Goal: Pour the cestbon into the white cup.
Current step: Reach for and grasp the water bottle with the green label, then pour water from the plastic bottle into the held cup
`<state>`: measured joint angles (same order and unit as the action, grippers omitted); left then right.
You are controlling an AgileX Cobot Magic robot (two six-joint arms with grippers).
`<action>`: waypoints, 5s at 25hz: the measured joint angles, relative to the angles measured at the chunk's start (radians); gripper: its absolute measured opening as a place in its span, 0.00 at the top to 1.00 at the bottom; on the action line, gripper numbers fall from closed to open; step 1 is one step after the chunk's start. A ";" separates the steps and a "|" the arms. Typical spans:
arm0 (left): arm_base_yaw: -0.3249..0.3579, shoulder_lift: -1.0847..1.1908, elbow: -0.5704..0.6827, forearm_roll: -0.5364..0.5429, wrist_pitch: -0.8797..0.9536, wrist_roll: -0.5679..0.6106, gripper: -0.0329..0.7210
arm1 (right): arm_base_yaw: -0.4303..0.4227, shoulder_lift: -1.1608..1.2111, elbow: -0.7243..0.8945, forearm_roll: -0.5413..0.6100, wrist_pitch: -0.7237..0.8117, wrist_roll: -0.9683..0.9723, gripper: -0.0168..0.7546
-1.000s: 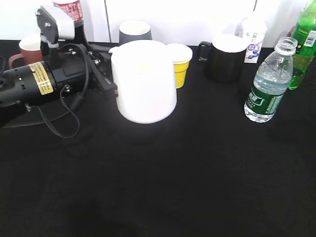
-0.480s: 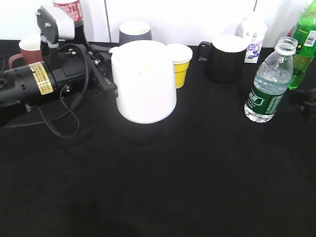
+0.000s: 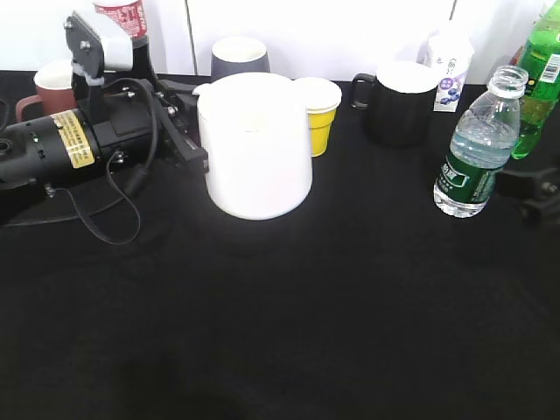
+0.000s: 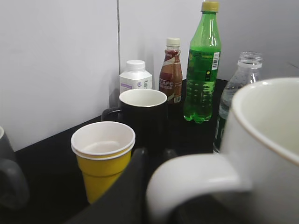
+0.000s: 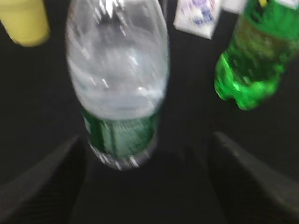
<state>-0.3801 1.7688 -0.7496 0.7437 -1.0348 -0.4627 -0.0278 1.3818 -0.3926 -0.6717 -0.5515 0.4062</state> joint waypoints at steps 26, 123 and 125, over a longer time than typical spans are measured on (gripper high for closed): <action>0.000 0.000 0.000 0.005 0.008 0.000 0.87 | 0.000 0.560 -0.195 0.075 -0.592 -0.066 0.34; -0.345 0.101 -0.259 0.033 0.174 -0.003 0.87 | 0.000 0.124 -0.345 -0.289 -0.653 -1.446 0.34; -0.345 0.101 -0.259 0.014 0.176 -0.003 0.87 | 0.000 0.124 -0.345 -0.289 -0.653 -1.426 0.34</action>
<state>-0.7256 1.8695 -1.0084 0.7574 -0.8584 -0.4653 -0.0278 1.5055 -0.7371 -0.9609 -1.2045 -1.0195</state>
